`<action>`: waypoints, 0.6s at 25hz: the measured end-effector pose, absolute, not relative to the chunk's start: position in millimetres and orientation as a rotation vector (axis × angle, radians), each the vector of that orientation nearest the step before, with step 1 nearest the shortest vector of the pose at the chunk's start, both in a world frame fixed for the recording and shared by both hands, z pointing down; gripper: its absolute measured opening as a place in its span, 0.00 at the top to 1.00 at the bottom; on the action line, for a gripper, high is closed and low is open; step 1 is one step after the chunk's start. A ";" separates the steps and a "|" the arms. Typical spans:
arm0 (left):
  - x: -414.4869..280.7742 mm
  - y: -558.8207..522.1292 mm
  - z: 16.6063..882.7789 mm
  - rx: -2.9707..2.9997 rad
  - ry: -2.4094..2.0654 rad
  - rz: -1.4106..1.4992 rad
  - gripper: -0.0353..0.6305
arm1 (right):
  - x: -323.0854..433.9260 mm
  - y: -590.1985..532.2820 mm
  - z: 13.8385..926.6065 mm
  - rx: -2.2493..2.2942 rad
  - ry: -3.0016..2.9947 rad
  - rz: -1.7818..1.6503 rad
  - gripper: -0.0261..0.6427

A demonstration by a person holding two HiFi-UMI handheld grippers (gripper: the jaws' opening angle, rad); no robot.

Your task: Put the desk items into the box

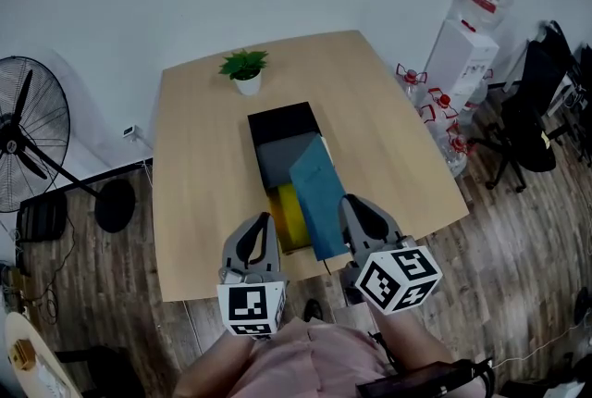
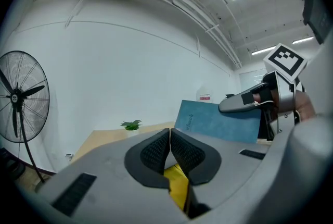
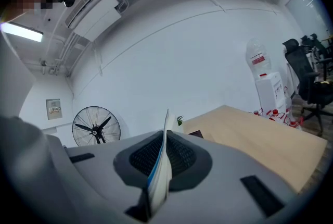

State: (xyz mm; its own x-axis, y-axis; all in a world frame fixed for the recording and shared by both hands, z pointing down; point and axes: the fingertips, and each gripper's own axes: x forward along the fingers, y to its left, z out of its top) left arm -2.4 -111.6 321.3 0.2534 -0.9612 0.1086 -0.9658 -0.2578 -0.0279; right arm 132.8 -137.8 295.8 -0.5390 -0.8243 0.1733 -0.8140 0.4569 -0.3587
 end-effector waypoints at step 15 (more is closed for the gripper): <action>-27.2 -130.1 358.7 2.385 -1.807 0.261 0.92 | 111.0 -158.4 350.4 -1.557 2.648 -0.820 0.93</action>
